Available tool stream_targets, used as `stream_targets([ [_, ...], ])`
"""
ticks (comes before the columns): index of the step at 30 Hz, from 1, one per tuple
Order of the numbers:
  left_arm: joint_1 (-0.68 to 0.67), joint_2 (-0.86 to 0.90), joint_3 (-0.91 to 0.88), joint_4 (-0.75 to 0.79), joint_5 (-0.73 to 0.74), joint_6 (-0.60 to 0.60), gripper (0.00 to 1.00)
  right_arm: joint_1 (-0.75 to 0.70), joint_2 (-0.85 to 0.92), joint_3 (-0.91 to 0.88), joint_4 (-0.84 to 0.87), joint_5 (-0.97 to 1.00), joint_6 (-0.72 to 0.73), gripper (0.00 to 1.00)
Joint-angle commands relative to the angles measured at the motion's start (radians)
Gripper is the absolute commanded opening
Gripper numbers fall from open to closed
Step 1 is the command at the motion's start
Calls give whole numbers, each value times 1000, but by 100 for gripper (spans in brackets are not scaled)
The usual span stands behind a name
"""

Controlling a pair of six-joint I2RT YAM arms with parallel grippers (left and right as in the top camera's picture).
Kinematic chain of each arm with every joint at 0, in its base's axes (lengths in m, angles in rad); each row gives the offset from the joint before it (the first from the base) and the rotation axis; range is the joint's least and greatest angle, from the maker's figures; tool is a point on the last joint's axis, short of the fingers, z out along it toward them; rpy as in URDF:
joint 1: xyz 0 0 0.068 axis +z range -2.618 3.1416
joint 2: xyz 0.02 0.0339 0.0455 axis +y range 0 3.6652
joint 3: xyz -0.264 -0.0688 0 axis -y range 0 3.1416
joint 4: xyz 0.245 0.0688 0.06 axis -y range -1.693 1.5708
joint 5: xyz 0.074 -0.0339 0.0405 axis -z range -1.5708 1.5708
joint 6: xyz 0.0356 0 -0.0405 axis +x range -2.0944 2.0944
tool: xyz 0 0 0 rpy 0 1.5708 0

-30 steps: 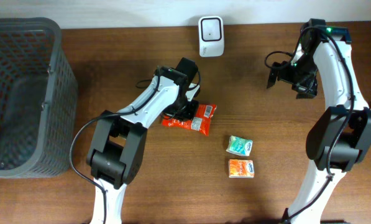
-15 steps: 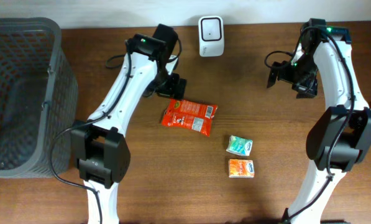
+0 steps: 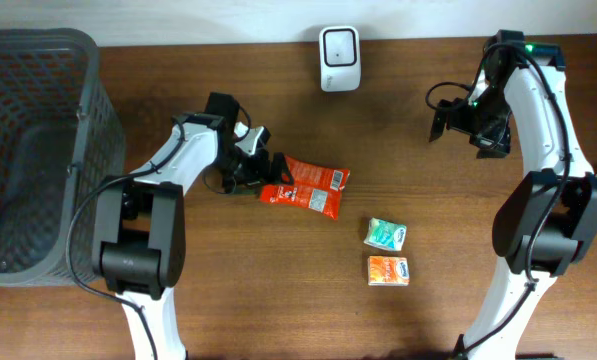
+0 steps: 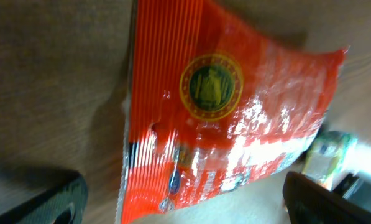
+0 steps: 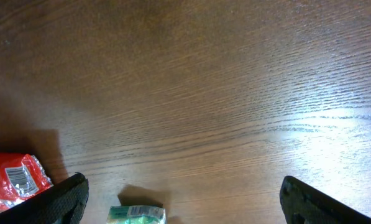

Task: Scan the item barcode

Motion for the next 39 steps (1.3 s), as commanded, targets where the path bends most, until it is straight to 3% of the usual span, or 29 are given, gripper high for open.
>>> stream_targets([
  [1,-5,12,-93,68,33,-105,99,-1,-22,13,-3,12,8,98],
  [5,-36,12,-122,135,55,-106,100,-1,-22,13,-3,12,8,98],
  [11,-76,12,-122,173,-82,-261,84,-1,-22,13,-3,12,8,98],
  [14,-96,12,-122,201,-87,-267,60,-1,-22,13,-3,12,8,98],
  [17,-103,12,-122,224,-103,-273,22,-1,-22,13,-3,12,8,98],
  [18,-103,12,-122,225,-118,-278,1,-1,-22,13,-3,12,8,98],
  [24,-96,1,-93,212,-177,-280,0,-1,-22,13,-3,12,8,98],
  [27,-77,-68,-34,166,-195,-215,0,-1,-22,13,-3,12,8,98],
  [34,-107,-360,45,47,-577,-64,0,-1,-22,13,-3,12,8,98],
  [39,-163,-455,45,29,-838,68,0,-1,-22,13,-3,12,8,98],
])
